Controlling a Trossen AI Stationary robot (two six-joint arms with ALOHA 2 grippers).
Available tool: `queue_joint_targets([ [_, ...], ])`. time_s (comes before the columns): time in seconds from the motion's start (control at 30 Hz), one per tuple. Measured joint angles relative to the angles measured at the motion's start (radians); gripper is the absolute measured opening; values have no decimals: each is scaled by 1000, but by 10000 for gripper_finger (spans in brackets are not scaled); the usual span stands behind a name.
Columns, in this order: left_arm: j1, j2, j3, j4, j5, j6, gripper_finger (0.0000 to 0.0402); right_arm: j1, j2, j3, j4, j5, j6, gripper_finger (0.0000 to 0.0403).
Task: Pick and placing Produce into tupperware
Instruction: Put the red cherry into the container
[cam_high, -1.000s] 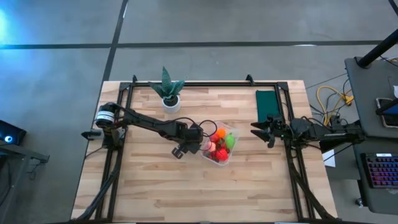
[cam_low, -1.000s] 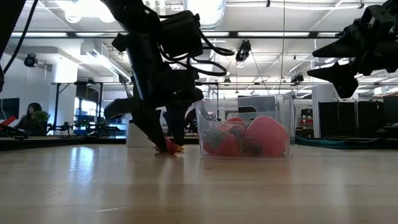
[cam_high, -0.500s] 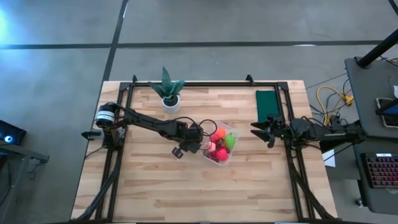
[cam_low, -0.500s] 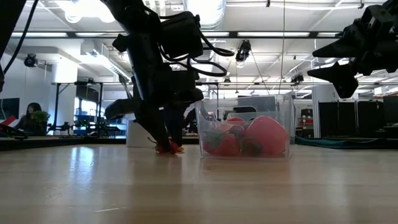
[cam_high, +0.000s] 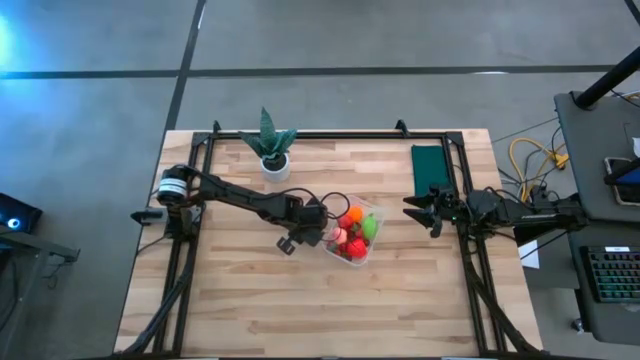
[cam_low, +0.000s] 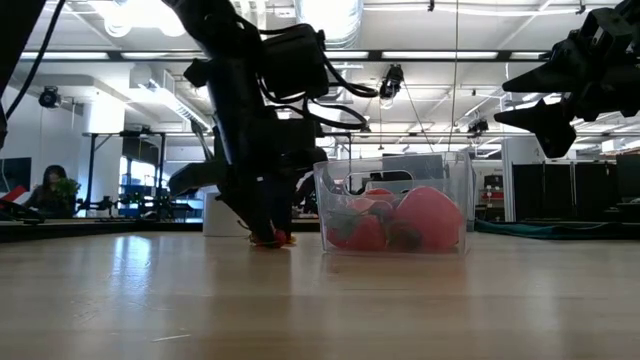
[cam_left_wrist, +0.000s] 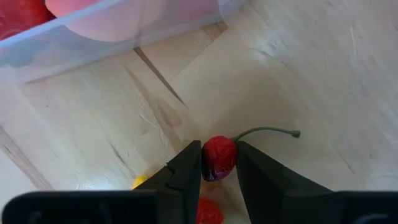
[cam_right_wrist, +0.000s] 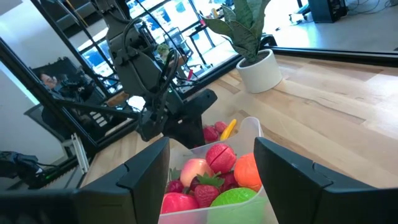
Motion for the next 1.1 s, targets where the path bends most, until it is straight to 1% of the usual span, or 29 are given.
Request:
queue_joint_targets([
  [0.13,0,0,15,-11,-3,0,83,0,0,0,0,0,0,226],
  [0.37,0,-5,64,-101,-19,0,83,0,0,0,0,0,0,226],
  [0.5,-7,-44,128,-134,-83,-32,83,0,0,0,0,0,0,226],
  [0.63,-16,-100,208,-101,-76,-105,83,0,0,0,0,0,0,226],
  [0.7,-17,-121,247,-74,-27,-145,83,0,0,0,0,0,0,226],
  [0.83,-18,-140,299,56,169,-276,83,0,0,0,0,0,0,226],
  [0.9,-20,-135,304,109,218,-341,83,0,0,0,0,0,0,226],
  [0.97,-25,-113,308,154,192,-396,84,0,0,0,0,0,0,226],
  [1.03,-29,-94,308,146,125,-446,89,0,0,0,0,0,0,226],
  [1.1,-34,-72,314,159,86,-481,101,0,0,0,0,0,0,226],
])
